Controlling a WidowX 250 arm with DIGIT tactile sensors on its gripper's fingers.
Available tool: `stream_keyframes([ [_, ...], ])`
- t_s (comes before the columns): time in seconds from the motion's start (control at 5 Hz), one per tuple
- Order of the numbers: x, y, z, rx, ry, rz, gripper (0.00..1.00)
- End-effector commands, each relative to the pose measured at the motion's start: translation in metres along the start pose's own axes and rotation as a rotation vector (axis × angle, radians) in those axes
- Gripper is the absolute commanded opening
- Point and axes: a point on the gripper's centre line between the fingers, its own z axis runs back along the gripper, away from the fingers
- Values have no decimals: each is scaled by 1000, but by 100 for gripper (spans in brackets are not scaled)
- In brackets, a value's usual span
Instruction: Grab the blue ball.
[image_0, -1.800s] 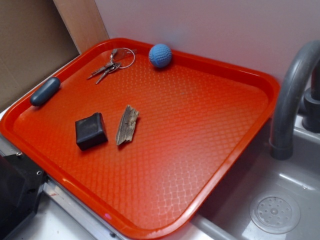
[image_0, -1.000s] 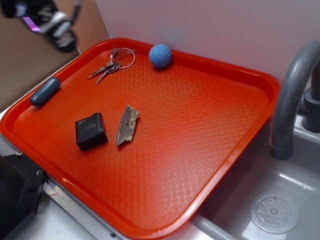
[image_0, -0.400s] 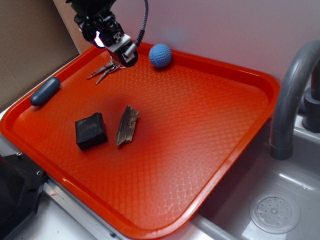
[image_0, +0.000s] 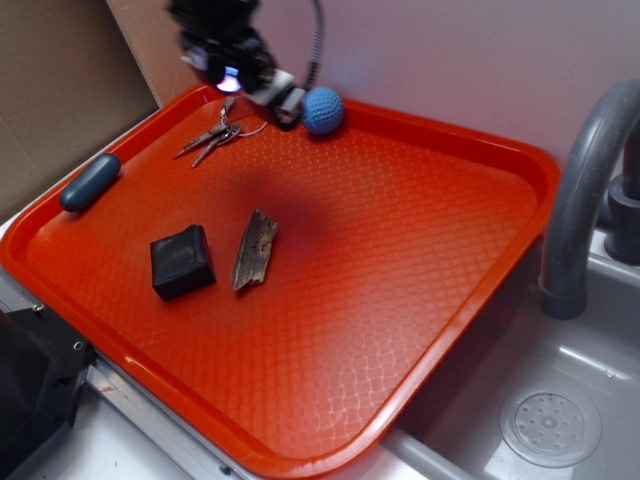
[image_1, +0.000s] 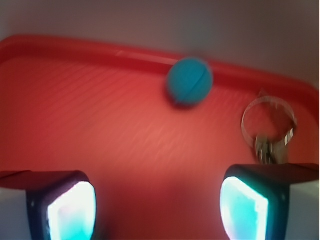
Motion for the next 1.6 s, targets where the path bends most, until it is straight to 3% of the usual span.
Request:
stream_keyframes([
  [0.0, 35, 19, -7, -50, -70, 21, 100],
  [0.2, 49, 26, -29, -82, -51, 1, 100],
  [0.4, 56, 26, -44, -71, -42, 5, 100],
  [0.6, 59, 20, -54, -95, -36, 4, 0],
  [1.0, 54, 14, -48, -132, -53, -10, 0],
  [1.2, 38, 18, -13, -134, -39, -1, 0],
  [1.4, 2, 22, 34, -158, 39, -17, 0],
])
